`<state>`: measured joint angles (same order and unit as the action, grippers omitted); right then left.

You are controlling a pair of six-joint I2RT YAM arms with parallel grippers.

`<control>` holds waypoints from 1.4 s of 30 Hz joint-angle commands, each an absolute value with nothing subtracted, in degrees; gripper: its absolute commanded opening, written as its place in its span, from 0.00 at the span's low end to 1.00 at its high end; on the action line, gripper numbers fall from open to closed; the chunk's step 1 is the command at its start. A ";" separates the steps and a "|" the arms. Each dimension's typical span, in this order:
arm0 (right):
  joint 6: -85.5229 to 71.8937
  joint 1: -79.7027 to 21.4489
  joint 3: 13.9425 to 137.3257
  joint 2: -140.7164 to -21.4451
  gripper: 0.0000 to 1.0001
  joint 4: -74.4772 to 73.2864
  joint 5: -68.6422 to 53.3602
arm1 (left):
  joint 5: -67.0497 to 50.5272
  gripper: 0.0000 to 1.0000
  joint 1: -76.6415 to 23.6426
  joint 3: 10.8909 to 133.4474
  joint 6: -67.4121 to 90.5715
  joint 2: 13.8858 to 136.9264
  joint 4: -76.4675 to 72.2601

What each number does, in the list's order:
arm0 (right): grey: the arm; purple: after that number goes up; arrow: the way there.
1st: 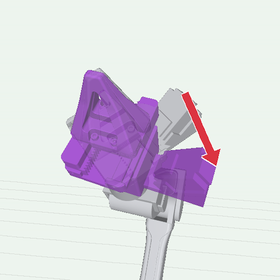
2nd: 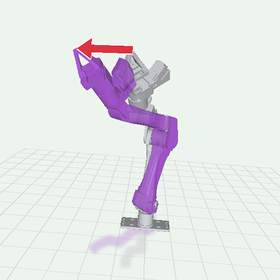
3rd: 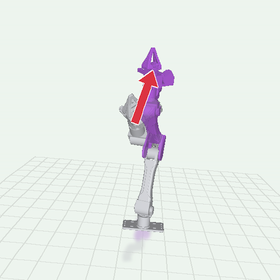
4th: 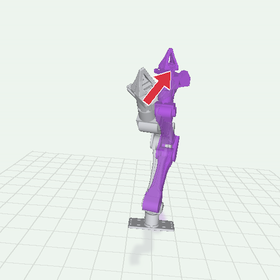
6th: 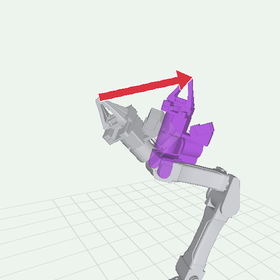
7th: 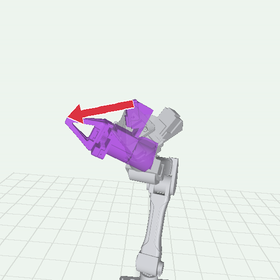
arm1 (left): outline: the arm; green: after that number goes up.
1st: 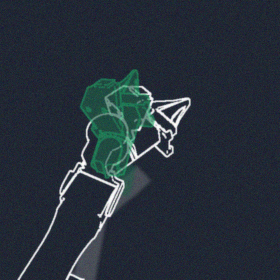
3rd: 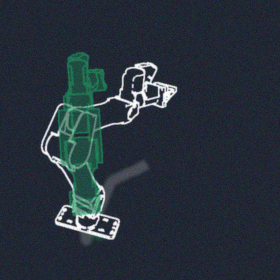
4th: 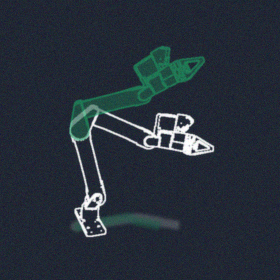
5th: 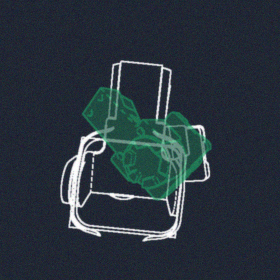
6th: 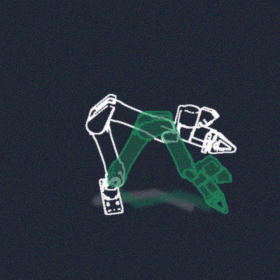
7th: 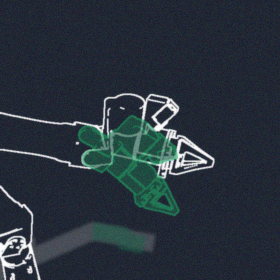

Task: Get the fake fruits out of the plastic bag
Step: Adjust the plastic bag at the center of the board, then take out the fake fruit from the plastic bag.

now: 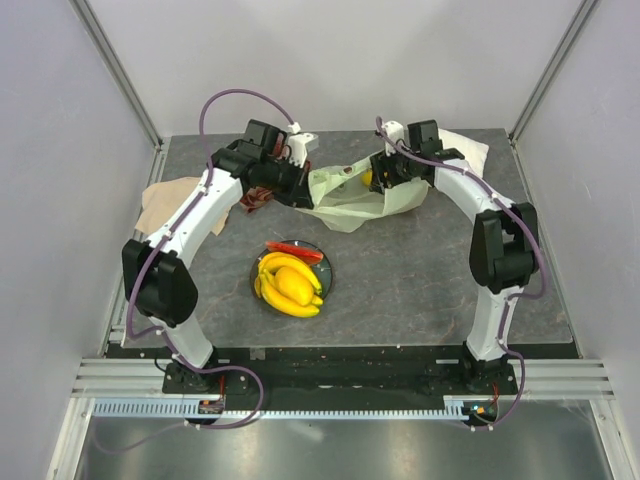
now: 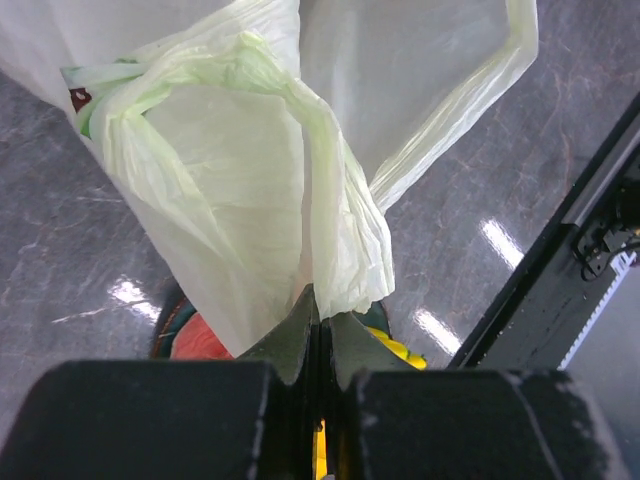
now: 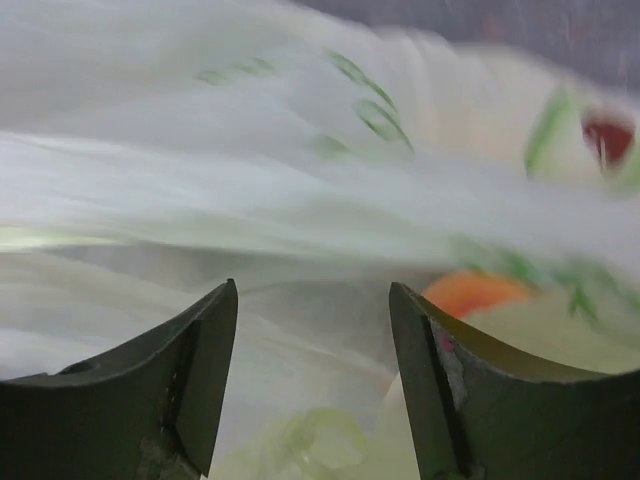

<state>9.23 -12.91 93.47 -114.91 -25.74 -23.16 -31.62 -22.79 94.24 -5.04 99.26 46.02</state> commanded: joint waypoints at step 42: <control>59.50 -13.71 123.40 -142.91 0.68 -32.69 -18.37 | -28.92 0.02 -26.37 95.54 -9.23 99.32 45.53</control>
